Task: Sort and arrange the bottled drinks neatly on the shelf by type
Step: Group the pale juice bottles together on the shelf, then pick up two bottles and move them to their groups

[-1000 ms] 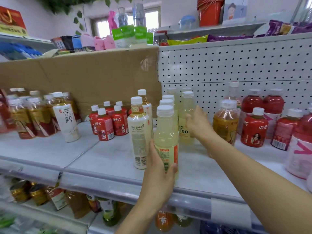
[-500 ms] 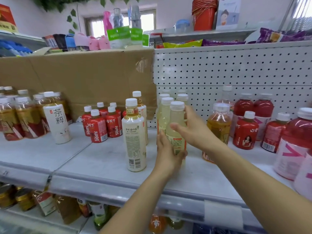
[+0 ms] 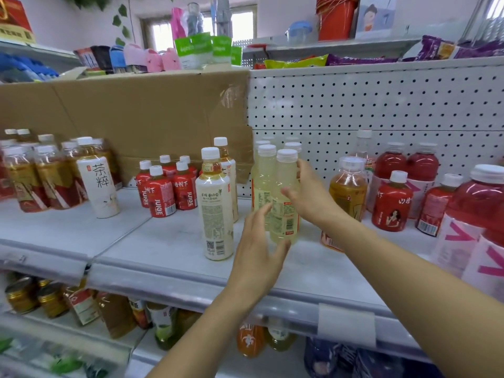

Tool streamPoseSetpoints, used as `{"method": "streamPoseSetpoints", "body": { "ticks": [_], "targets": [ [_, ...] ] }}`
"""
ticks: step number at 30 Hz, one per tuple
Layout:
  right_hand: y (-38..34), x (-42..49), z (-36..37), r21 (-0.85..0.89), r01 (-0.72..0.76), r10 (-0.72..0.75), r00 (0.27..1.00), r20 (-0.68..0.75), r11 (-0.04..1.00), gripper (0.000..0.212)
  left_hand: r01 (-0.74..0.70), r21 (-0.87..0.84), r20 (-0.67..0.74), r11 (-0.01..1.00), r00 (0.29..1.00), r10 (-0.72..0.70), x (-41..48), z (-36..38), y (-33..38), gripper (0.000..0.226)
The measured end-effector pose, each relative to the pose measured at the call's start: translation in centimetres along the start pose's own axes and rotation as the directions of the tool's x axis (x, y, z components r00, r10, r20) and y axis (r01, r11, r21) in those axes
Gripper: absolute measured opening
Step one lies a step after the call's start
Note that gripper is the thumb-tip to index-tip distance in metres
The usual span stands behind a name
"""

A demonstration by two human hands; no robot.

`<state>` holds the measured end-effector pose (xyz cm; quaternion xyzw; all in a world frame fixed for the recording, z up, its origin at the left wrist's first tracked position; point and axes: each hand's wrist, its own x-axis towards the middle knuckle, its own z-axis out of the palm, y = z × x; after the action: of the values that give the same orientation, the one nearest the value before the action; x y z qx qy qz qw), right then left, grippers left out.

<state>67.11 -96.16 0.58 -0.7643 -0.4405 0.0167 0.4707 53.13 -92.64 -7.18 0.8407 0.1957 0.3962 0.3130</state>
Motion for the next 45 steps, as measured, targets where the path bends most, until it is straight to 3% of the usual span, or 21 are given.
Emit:
{"method": "streamPoseSetpoints", "body": {
  "ticks": [4,6,9,12,16,21,26,36,45],
  "targets": [
    [0.6,-2.9,1.3,-0.133,0.143,-0.167,0.968,-0.188,0.981,0.07,-0.131,0.036,-0.208,0.991,0.969,0.135,-3.2,-3.3,-1.4,0.049],
    [0.2,-4.7,2.6,-0.054,0.223,-0.229,0.939,-0.257,0.973,0.065,-0.118,0.012,-0.296,0.993,0.948,0.116,-3.6,-5.0,-2.3,0.041],
    [-0.8,-6.6,5.1,0.109,0.239,-0.217,0.959,-0.18,0.965,0.067,-0.074,-0.086,-0.366,0.994,0.93,0.038,-2.3,-7.7,-3.5,0.029],
    [-2.3,-7.1,7.3,0.219,0.134,-0.136,0.991,-0.005,0.967,0.082,-0.015,-0.189,-0.39,0.982,0.919,-0.061,1.0,-10.0,-5.4,0.027],
    [-3.6,-6.4,10.1,0.252,0.06,-0.069,0.997,0.027,0.966,0.093,0.122,-0.298,-0.195,0.947,0.963,-0.185,6.1,-11.4,-8.2,0.038],
    [-3.8,-6.0,12.3,0.167,-0.001,0.015,0.997,-0.08,0.986,0.085,0.243,-0.277,0.126,0.929,0.968,-0.216,11.3,-10.9,-12.4,0.082],
    [-4.1,-6.3,13.4,0.172,-0.064,0.071,0.997,-0.035,0.983,0.088,0.251,-0.332,0.262,0.909,0.95,-0.167,14.5,-9.1,-13.7,0.086],
    [-3.9,-6.0,14.8,0.21,-0.101,0.141,0.972,-0.185,0.973,0.062,0.153,-0.371,0.288,0.916,0.957,-0.044,15.0,-9.6,-15.3,0.066],
    [-4.6,-6.0,15.2,0.216,-0.086,0.144,0.952,-0.27,0.973,0.058,0.146,-0.413,0.237,0.899,0.97,-0.049,10.8,-14.3,-15.6,0.063]
  ]
}}
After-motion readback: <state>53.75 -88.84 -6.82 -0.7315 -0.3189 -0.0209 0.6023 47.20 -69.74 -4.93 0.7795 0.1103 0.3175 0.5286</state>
